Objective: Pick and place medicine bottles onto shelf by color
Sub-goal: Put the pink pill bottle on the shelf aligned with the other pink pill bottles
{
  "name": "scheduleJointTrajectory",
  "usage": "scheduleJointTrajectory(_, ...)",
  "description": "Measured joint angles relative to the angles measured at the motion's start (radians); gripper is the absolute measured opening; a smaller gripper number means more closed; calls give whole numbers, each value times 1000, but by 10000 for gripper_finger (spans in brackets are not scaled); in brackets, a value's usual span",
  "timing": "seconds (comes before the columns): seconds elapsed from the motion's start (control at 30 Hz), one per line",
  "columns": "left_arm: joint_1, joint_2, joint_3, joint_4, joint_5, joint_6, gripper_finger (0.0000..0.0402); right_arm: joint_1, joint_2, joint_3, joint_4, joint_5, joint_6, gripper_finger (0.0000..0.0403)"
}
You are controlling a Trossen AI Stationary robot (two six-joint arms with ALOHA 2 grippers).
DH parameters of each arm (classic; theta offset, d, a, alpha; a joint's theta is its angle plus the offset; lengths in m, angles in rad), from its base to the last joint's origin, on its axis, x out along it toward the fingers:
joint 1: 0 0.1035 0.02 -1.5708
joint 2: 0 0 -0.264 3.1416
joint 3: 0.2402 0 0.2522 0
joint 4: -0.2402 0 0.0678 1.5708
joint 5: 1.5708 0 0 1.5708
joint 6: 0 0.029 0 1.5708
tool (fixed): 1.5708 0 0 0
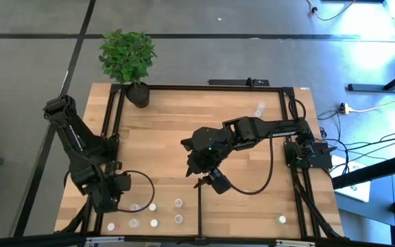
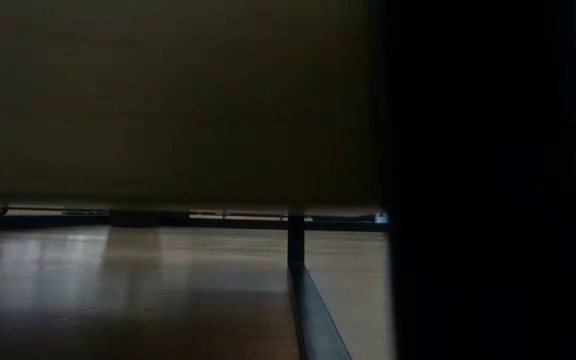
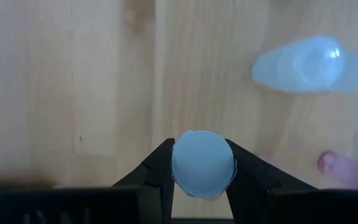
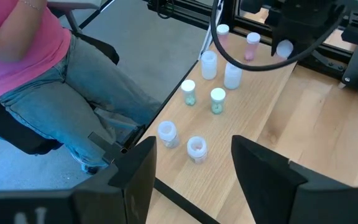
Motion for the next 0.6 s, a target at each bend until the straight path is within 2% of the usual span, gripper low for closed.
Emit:
scheduleJointTrajectory(0.27, -17, 0, 0, 9, -76, -105, 101, 0, 0, 0, 0, 0, 0, 210)
scheduleJointTrajectory(0.4, -54, 0, 0, 7, -118, -200, 101, 0, 0, 0, 0, 0, 0, 210)
scheduleJointTrajectory(0.6, -107, 5, 0, -46, -123, -364, 101, 0, 0, 0, 0, 0, 0, 210)
